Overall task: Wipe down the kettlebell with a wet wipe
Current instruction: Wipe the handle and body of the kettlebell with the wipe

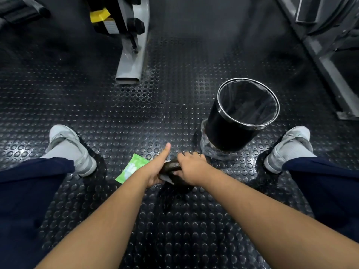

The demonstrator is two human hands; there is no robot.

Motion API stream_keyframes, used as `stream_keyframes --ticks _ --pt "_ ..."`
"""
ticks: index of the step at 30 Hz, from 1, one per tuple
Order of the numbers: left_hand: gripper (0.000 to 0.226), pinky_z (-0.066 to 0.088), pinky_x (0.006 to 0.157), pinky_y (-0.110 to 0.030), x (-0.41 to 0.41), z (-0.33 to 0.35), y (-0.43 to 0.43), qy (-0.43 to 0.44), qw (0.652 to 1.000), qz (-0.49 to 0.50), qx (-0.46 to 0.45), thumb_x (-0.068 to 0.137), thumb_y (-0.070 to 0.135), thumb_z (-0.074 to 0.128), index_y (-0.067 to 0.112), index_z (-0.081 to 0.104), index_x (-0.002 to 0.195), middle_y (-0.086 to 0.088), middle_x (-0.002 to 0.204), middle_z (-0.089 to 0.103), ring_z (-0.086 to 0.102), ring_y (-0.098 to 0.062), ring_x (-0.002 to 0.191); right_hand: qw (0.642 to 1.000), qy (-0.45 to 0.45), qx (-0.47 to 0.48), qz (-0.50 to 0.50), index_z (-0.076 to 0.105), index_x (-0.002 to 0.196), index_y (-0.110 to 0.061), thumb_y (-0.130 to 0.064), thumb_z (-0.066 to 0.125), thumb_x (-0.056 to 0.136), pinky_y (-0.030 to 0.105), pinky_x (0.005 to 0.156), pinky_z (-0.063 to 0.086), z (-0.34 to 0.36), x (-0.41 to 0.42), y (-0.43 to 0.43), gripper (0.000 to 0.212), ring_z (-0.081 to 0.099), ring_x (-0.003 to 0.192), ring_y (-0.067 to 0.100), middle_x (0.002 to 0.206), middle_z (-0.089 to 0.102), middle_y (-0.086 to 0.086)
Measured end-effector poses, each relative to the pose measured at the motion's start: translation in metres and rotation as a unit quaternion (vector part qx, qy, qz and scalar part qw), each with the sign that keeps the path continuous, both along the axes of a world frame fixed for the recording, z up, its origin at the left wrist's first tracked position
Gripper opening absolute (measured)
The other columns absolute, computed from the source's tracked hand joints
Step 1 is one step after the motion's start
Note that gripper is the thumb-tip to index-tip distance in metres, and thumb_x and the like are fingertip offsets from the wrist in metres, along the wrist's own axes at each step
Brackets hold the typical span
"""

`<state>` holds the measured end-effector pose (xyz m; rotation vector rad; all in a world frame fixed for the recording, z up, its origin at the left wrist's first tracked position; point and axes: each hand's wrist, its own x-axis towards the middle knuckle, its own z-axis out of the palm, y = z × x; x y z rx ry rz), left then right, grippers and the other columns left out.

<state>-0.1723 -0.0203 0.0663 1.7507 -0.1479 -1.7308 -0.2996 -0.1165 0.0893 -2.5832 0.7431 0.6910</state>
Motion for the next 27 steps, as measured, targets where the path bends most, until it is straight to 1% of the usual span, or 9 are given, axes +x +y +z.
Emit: stream_keyframes --ticks 3,6,11,13,17,19,22,24,27 --pt "0.093 0.055 0.098 -0.040 -0.002 0.012 -0.003 -0.012 0.999 -0.047 -0.002 0.076 0.096 0.037 0.016 0.074 0.109 -0.008 0.096 0.073 0.070 -0.026 0.087 1.000 -0.003 0.003 -0.005 0.044 0.140 -0.015 -0.052 0.056 0.101 0.054 0.114 0.034 -0.002 -0.001 0.000 0.055 0.045 0.134 0.036 0.146 0.049 0.010" --pt "0.093 0.053 0.082 -0.032 0.005 0.044 -0.010 0.008 0.988 -0.157 0.009 0.076 0.096 0.034 0.018 0.072 0.109 -0.005 0.095 0.071 0.066 -0.021 0.083 1.000 0.010 0.003 -0.009 0.041 0.146 -0.018 -0.052 0.055 0.100 0.053 0.116 0.032 -0.003 0.002 -0.001 0.059 0.042 0.137 0.035 0.149 0.046 0.008" --pt "0.108 0.047 0.095 -0.033 0.008 0.067 -0.026 -0.006 0.966 -0.252 0.047 0.074 0.099 0.025 0.014 0.067 0.126 -0.004 0.097 0.065 0.063 -0.018 0.078 0.999 0.042 0.005 -0.009 0.032 0.156 -0.020 -0.054 0.052 0.102 0.053 0.120 0.027 -0.005 0.009 -0.001 0.067 0.035 0.144 0.036 0.158 0.038 0.008" --pt "0.106 0.048 0.083 -0.034 0.005 0.059 -0.030 -0.026 0.971 -0.229 0.061 0.069 0.102 0.027 0.021 0.068 0.123 -0.009 0.097 0.066 0.062 -0.020 0.073 0.999 0.030 0.013 -0.014 0.028 0.159 -0.021 -0.054 0.053 0.102 0.054 0.122 0.024 -0.006 0.007 -0.001 0.070 0.033 0.146 0.037 0.159 0.037 0.009" --pt "0.126 0.046 0.078 -0.037 0.008 0.033 -0.027 -0.057 0.978 -0.184 0.078 0.052 0.110 0.024 0.017 0.065 0.127 -0.018 0.111 0.072 0.062 -0.026 0.098 1.000 0.000 0.002 -0.014 0.038 0.151 -0.018 -0.054 0.055 0.100 0.054 0.117 0.030 -0.005 0.002 0.000 0.064 0.040 0.140 0.036 0.153 0.045 0.010" --pt "0.126 0.055 0.087 -0.041 0.012 0.017 -0.019 -0.044 0.991 -0.109 0.070 0.059 0.106 0.026 0.011 0.065 0.131 -0.016 0.107 0.072 0.066 -0.027 0.095 1.000 -0.009 -0.001 -0.010 0.044 0.142 -0.017 -0.053 0.056 0.100 0.054 0.115 0.033 -0.004 0.001 0.001 0.057 0.043 0.137 0.036 0.150 0.048 0.010" --pt "0.134 0.049 0.109 -0.049 0.011 -0.002 -0.007 -0.001 0.999 -0.004 0.048 0.047 0.107 0.042 0.003 0.067 0.129 -0.015 0.103 0.072 0.070 -0.031 0.095 1.000 -0.016 -0.003 -0.007 0.047 0.137 -0.016 -0.053 0.057 0.100 0.053 0.113 0.034 -0.001 0.000 0.002 0.053 0.044 0.135 0.036 0.147 0.050 0.009" --pt "0.127 0.050 0.108 -0.048 0.007 0.002 -0.007 0.009 1.000 0.004 0.030 0.047 0.106 0.045 0.006 0.072 0.120 -0.014 0.097 0.073 0.072 -0.030 0.089 1.000 -0.023 -0.006 -0.007 0.047 0.136 -0.015 -0.053 0.057 0.100 0.054 0.113 0.034 -0.002 -0.001 0.001 0.053 0.045 0.134 0.035 0.145 0.050 0.010" --pt "0.097 0.053 0.104 -0.043 0.004 0.023 -0.014 0.000 0.999 -0.029 0.025 0.063 0.102 0.036 0.018 0.067 0.101 -0.015 0.098 0.070 0.068 -0.029 0.092 1.000 -0.023 -0.005 -0.011 0.047 0.134 -0.016 -0.052 0.057 0.100 0.053 0.112 0.034 -0.003 -0.002 0.000 0.051 0.046 0.132 0.034 0.142 0.052 0.008"
